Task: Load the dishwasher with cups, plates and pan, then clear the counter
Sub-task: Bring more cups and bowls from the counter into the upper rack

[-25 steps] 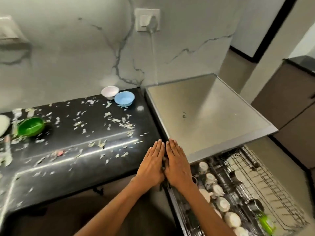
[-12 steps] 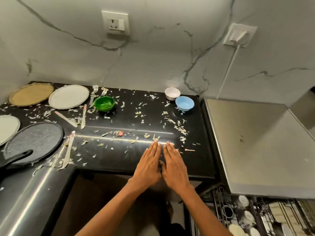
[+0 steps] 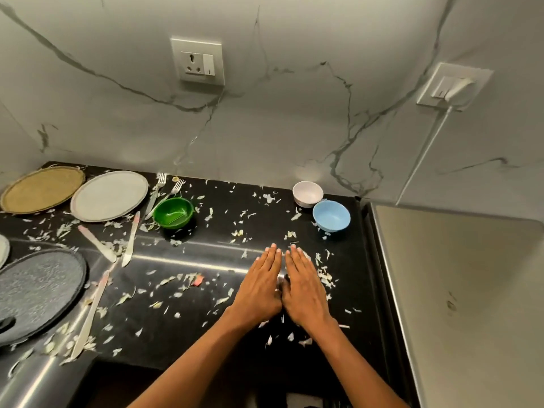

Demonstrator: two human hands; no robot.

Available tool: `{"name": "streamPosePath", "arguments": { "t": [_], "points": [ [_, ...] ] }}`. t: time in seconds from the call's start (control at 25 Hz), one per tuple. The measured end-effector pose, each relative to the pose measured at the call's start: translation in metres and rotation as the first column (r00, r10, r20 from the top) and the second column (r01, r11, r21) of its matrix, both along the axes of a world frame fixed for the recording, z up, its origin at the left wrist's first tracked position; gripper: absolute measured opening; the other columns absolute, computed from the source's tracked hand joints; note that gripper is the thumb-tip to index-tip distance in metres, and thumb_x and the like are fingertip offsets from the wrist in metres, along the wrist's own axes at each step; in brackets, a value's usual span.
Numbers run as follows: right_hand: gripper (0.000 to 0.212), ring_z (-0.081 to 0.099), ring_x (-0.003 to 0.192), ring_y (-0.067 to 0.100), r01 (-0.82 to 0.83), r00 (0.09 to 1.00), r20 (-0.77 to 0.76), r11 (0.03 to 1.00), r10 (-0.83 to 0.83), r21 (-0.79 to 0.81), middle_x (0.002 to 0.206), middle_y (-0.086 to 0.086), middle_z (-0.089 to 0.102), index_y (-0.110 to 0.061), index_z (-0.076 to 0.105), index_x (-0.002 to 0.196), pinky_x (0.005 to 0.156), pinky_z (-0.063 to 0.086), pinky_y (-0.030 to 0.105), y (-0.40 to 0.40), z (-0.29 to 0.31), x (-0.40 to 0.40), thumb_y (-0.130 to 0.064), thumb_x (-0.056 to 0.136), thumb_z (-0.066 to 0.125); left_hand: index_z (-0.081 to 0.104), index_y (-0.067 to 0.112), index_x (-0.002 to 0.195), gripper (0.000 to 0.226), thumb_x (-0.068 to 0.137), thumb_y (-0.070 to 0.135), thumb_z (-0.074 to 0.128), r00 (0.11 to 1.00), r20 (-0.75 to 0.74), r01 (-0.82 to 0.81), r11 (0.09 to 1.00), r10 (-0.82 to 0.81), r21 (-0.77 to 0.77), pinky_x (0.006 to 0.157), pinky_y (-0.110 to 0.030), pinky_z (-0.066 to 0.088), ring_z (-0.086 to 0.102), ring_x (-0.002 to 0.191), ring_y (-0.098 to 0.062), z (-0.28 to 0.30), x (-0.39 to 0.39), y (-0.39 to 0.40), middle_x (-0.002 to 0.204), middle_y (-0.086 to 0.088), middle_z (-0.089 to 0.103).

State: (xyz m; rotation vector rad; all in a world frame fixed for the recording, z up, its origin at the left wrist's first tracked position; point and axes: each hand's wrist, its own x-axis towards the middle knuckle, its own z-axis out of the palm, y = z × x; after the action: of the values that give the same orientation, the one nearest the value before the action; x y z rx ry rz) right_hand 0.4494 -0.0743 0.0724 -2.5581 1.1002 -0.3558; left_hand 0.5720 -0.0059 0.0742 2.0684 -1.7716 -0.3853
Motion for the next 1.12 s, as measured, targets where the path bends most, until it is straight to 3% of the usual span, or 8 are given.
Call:
{"name": "streamPosePath", "arguments": {
  "t": [0.24, 0.4, 0.52, 0.64, 0.84, 0.96, 1.12],
  "points": [
    [0.065, -0.005, 0.154, 0.012, 0.068, 0.998, 0.012, 0.996, -0.067, -0.049, 0.168, 0.004, 0.002, -0.009, 0.013, 0.160, 0.124, -0.006, 0.029, -0.090, 0.001, -0.014, -0.029, 0.105, 0.042, 0.000, 0.010, 0.159, 0.088, 0.087, 0.022, 0.050, 0.998, 0.006, 0.055, 0.997, -0.055, 0.047, 0.125, -0.031, -0.001, -0.008, 0.153, -0.016, 0.003, -0.001, -0.093, 0.166, -0.006, -0.007],
    [0.063, 0.007, 0.155, 0.019, 0.133, 0.991, -0.013, 0.990, -0.134, -0.056, 0.167, 0.009, 0.015, -0.006, 0.023, 0.158, 0.123, -0.002, 0.029, -0.146, -0.007, -0.020, -0.018, 0.102, 0.050, 0.001, 0.010, 0.158, 0.090, 0.084, 0.024, 0.049, 0.994, -0.019, 0.113, 0.991, -0.112, 0.072, 0.125, -0.032, 0.000, -0.006, 0.153, -0.017, 0.008, -0.008, -0.141, 0.166, -0.008, -0.003],
    [0.055, 0.043, 0.142, 0.030, 0.177, 0.983, -0.039, 0.982, -0.180, -0.072, 0.149, 0.017, 0.050, 0.000, 0.050, 0.143, 0.121, 0.028, 0.039, -0.168, -0.015, -0.019, -0.005, 0.090, 0.065, 0.005, 0.008, 0.158, 0.090, 0.084, 0.021, 0.055, 0.993, -0.026, 0.117, 0.987, -0.115, 0.110, 0.124, -0.030, 0.001, -0.002, 0.154, -0.018, 0.007, -0.007, -0.160, 0.166, -0.009, 0.001],
    [0.043, 0.066, 0.109, 0.031, 0.171, 0.985, -0.001, 0.975, -0.172, -0.141, 0.112, 0.013, 0.071, -0.002, 0.069, 0.119, 0.097, 0.052, 0.043, -0.178, -0.027, -0.021, 0.004, 0.077, 0.073, 0.008, 0.006, 0.158, 0.092, 0.082, 0.016, 0.059, 0.991, -0.044, 0.128, 0.984, -0.123, 0.125, 0.123, -0.028, 0.002, 0.003, 0.154, -0.020, 0.006, -0.009, -0.163, 0.166, -0.011, 0.005],
    [0.031, 0.063, 0.082, 0.025, 0.184, 0.975, 0.168, 0.947, -0.143, -0.262, 0.083, 0.003, 0.068, -0.007, 0.075, 0.090, 0.073, 0.048, 0.038, -0.170, -0.035, -0.030, 0.013, 0.067, 0.073, 0.013, 0.007, 0.158, 0.085, 0.084, 0.008, 0.054, 0.988, -0.130, 0.099, 0.991, -0.087, 0.085, 0.122, -0.025, 0.007, 0.010, 0.153, -0.021, 0.001, -0.007, -0.148, 0.165, -0.011, 0.012],
    [0.027, 0.063, 0.082, 0.023, 0.179, 0.961, 0.262, 0.927, -0.092, -0.329, 0.083, 0.002, 0.068, -0.007, 0.076, 0.091, 0.074, 0.044, 0.032, -0.155, -0.035, -0.033, 0.010, 0.073, 0.066, 0.013, 0.009, 0.158, 0.083, 0.085, 0.003, 0.053, 0.982, -0.180, 0.066, 0.997, -0.058, 0.039, 0.121, -0.020, 0.008, 0.014, 0.152, -0.018, -0.005, -0.002, -0.136, 0.165, -0.008, 0.015],
    [0.027, 0.063, 0.086, 0.020, 0.141, 0.945, 0.327, 0.917, -0.011, -0.374, 0.087, 0.001, 0.070, -0.007, 0.077, 0.092, 0.081, 0.049, 0.031, -0.130, -0.033, -0.039, 0.001, 0.082, 0.053, 0.021, 0.016, 0.158, 0.084, 0.085, 0.002, 0.060, 0.954, -0.299, -0.010, 1.000, 0.002, -0.025, 0.122, -0.027, 0.020, 0.020, 0.150, -0.011, -0.003, 0.010, -0.128, 0.163, 0.000, 0.026]
  ]
}}
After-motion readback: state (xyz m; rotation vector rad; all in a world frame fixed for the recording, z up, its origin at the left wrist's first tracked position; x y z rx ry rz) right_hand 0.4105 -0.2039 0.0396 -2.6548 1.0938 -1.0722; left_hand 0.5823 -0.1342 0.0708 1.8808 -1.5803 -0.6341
